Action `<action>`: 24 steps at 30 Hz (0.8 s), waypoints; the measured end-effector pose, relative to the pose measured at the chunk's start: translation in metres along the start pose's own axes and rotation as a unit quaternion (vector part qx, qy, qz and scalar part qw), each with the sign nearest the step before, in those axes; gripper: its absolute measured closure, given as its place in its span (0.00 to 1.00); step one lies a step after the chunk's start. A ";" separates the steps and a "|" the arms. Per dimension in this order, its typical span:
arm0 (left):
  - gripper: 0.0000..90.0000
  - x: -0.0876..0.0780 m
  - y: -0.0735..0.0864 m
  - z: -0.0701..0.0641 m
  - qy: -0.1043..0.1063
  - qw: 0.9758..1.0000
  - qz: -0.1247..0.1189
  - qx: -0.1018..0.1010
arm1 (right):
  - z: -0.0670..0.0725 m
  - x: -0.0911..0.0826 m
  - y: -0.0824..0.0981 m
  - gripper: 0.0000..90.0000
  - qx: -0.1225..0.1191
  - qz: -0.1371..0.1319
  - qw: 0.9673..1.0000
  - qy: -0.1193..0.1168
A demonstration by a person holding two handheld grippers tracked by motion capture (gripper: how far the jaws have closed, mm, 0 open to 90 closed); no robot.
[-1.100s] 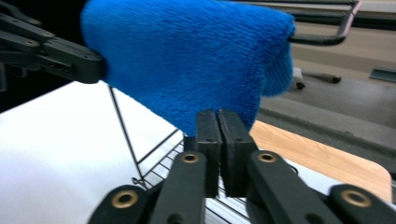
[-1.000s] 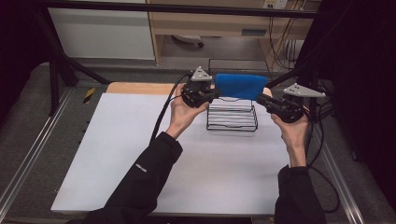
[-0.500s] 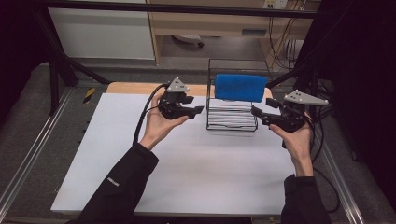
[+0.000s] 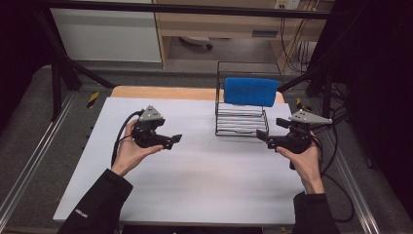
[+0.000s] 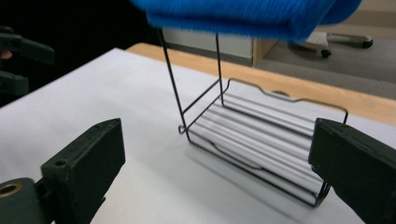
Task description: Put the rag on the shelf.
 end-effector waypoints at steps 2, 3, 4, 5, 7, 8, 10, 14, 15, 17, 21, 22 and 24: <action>0.12 -0.006 0.016 0.004 -0.004 1.000 -0.001 -0.008 | 0.003 0.002 0.009 0.03 -0.002 0.008 1.000 -0.001; 0.11 -0.007 0.021 0.006 -0.006 1.000 -0.001 -0.010 | 0.005 0.003 0.013 0.03 -0.002 0.011 1.000 -0.004; 0.10 -0.009 0.031 0.008 -0.008 1.000 0.003 -0.013 | 0.006 0.004 0.016 0.03 0.001 0.013 1.000 -0.006; 0.10 -0.011 0.038 0.009 -0.009 1.000 0.005 -0.017 | 0.009 0.005 0.023 0.02 -0.001 0.018 1.000 -0.010; 0.10 -0.014 0.051 0.012 -0.010 1.000 0.008 -0.021 | 0.011 0.007 0.032 0.01 -0.005 0.029 0.999 -0.013; 0.10 -0.016 0.058 0.014 -0.011 1.000 0.008 -0.024 | 0.012 0.007 0.037 0.01 -0.010 0.030 0.999 -0.013; 0.10 -0.020 0.073 0.017 -0.011 0.999 0.002 -0.034 | 0.013 0.006 0.046 0.01 -0.008 0.031 0.999 -0.011; 0.10 -0.028 0.097 0.022 -0.016 0.999 -0.002 -0.043 | 0.015 0.004 0.069 0.01 -0.005 0.040 0.999 -0.020; 0.10 -0.030 0.101 0.023 -0.016 0.999 -0.002 -0.043 | 0.014 0.004 0.078 0.01 -0.006 0.049 0.999 -0.022; 0.10 -0.034 0.112 0.025 -0.017 0.999 -0.003 -0.045 | 0.013 0.004 0.092 0.01 -0.006 0.065 0.998 -0.022; 0.11 -0.041 0.127 0.026 -0.018 0.999 -0.002 -0.045 | 0.011 0.003 0.113 0.01 -0.009 0.076 0.997 -0.031; 0.11 -0.043 0.132 0.026 -0.019 0.999 0.001 -0.044 | 0.010 0.003 0.119 0.01 -0.009 0.080 0.996 -0.034; 0.11 -0.044 0.137 0.027 -0.022 0.999 0.005 -0.041 | 0.009 0.002 0.131 0.01 -0.010 0.093 0.995 -0.033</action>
Point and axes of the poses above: each handheld gripper's, and its own axes: x roughly forward along the jaws, y roughly out of its underside, z roughly to its left, the point moved 10 cm from there along x, roughly forward along the jaws, and after that the axes turned 9 degrees about y, right-handed, at the moved point
